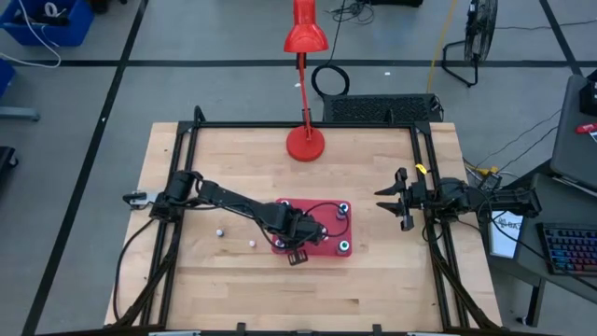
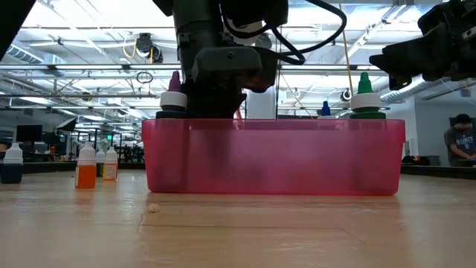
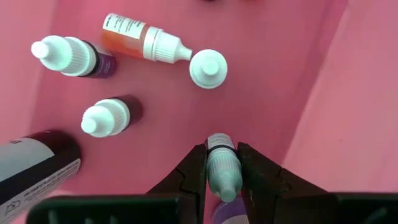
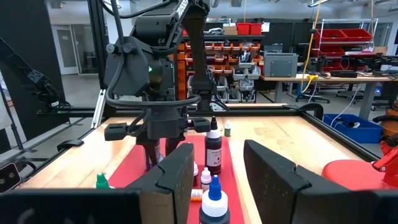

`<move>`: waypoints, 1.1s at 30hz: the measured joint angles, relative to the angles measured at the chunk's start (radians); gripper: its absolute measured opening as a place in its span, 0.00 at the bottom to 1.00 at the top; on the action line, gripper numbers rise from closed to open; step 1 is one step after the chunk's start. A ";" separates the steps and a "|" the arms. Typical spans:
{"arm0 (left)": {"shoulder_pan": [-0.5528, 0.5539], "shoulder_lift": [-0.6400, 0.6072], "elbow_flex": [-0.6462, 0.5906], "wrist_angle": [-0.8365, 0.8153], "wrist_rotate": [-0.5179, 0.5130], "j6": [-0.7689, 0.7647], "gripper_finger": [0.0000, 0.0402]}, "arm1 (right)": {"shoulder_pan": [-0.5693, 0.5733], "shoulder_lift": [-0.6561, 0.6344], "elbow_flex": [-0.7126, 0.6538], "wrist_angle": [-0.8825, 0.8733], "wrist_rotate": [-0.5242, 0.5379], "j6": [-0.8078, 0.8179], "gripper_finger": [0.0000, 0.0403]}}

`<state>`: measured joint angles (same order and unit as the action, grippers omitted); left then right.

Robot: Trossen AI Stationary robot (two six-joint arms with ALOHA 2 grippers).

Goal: Pick & Place food coloring
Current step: Put the small blue food coloring bottle into the pink bin, then put the small green food coloring bottle into the pink bin

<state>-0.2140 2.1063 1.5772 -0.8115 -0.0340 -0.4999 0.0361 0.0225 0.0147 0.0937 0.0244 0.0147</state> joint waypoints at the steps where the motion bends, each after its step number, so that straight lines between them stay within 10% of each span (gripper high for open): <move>1: 0.000 0.000 0.000 -0.002 0.000 -0.001 0.18 | 0.000 0.000 0.000 0.000 0.000 0.000 0.32; 14: 0.001 0.000 -0.021 0.009 0.026 -0.007 0.21 | 0.000 0.000 0.000 0.000 0.000 0.000 0.32; 33: -0.003 -0.046 0.029 -0.002 0.025 -0.007 0.49 | 0.000 0.000 0.000 0.001 0.000 0.000 0.32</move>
<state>-0.2165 2.0601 1.6059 -0.8140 -0.0093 -0.5068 0.0360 0.0227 0.0150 0.0944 0.0246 0.0147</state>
